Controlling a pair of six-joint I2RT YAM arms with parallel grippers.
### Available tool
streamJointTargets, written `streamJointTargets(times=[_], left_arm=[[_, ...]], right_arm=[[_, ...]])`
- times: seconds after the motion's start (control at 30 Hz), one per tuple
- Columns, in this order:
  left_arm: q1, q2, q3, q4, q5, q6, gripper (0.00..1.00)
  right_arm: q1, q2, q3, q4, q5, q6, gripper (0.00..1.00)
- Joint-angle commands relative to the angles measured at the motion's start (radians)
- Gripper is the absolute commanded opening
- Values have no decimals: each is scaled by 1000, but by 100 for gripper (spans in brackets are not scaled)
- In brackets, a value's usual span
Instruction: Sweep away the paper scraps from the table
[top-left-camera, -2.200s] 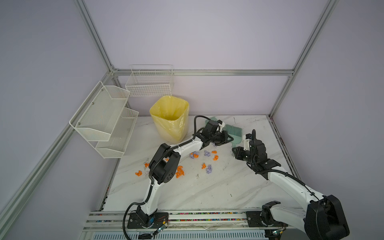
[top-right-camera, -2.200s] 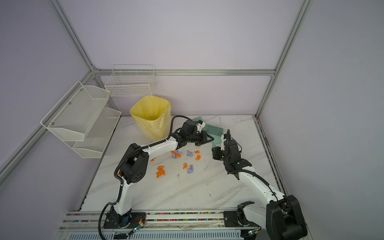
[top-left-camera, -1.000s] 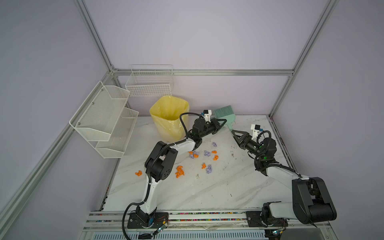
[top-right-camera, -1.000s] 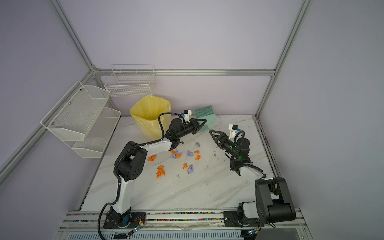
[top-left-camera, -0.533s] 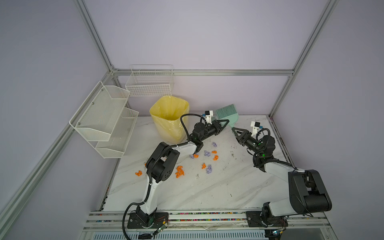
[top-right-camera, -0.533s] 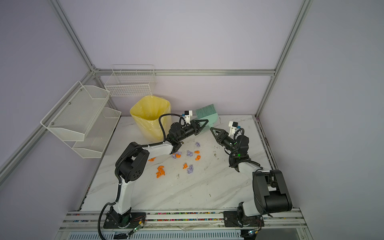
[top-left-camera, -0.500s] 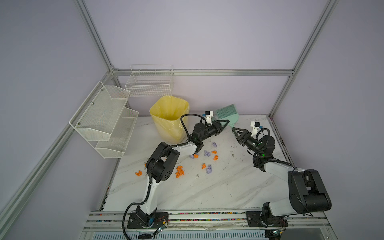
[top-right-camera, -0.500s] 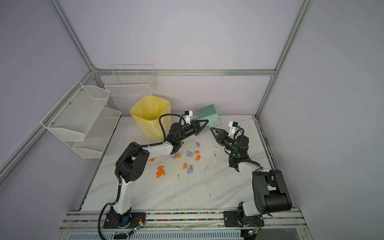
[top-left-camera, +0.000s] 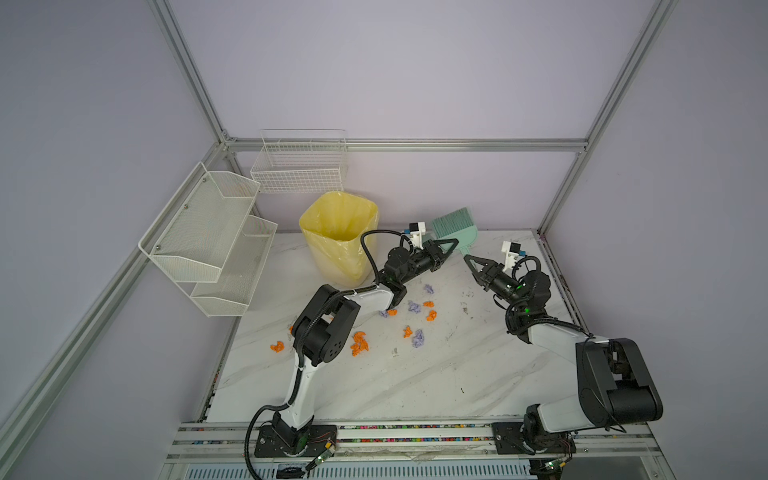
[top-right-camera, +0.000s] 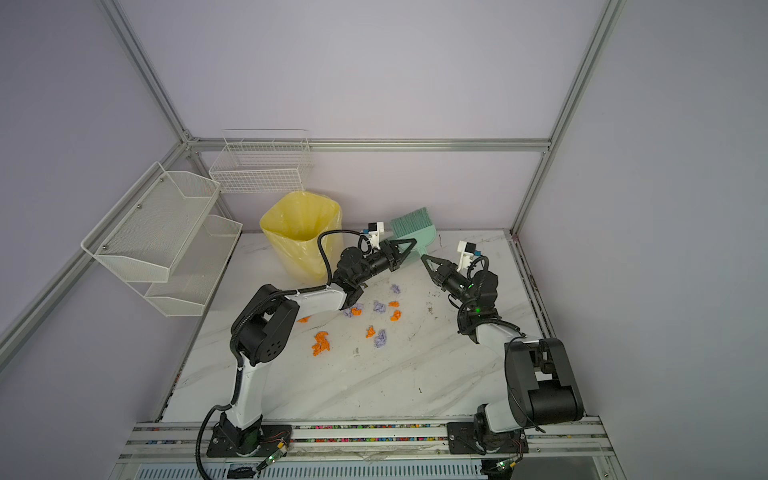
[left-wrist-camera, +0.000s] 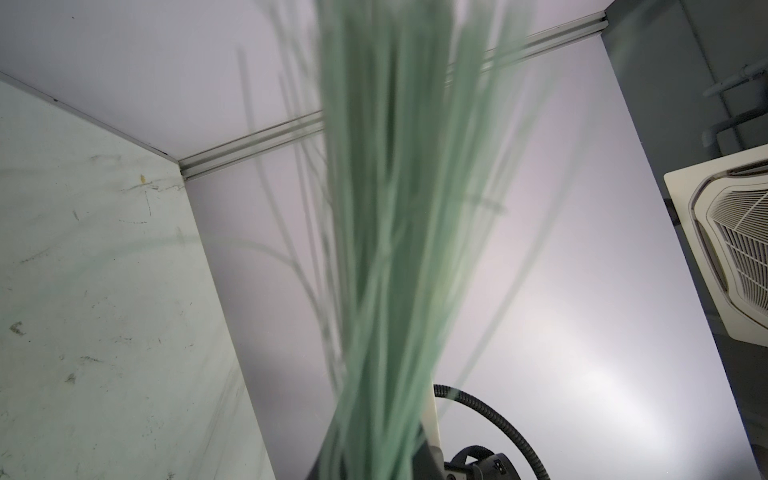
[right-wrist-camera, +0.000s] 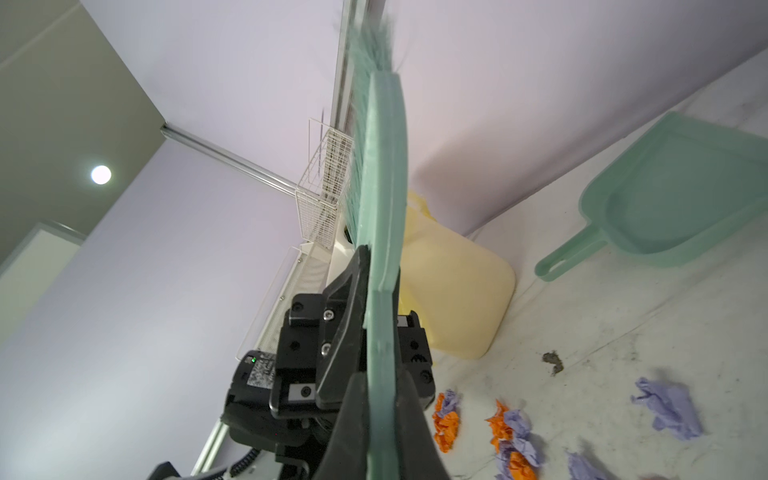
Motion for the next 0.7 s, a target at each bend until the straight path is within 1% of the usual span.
streamJointTargets(times=[0.0, 0.07, 0.13, 0.2, 0.3, 0.4, 0.47, 0.5, 0.57, 0.63, 0.67], left_arm=[[-1, -62, -32, 23, -3, 81, 28], [1, -100, -38, -53, 4, 161, 47], [3, -156, -22, -246, -11, 278, 63], [4, -199, 12, -454, -31, 404, 81], [4, -238, 74, -720, -71, 587, 98], [9, -238, 163, -976, -144, 777, 100], [9, -206, 240, -1111, -187, 901, 100], [11, -180, 294, -1173, -188, 975, 100], [13, -102, 441, -1328, -188, 1113, 99], [14, 3, 635, -1510, -220, 1249, 100], [14, 42, 700, -1566, -236, 1289, 99]], right_arm=[[-3, -48, 13, -30, 33, -34, 0], [-11, -70, 22, -110, 44, -71, 0], [-32, -115, 36, -220, 51, -129, 0], [-65, -144, 37, -286, 48, -162, 0], [-126, -186, 40, -394, 40, -209, 0], [-168, -226, 42, -498, 62, -251, 0], [-179, -252, 58, -581, 83, -290, 0], [-180, -268, 69, -629, 101, -325, 0], [-182, -295, 79, -683, 127, -362, 0], [-185, -319, 82, -717, 142, -389, 0], [-185, -328, 80, -722, 145, -393, 0]])
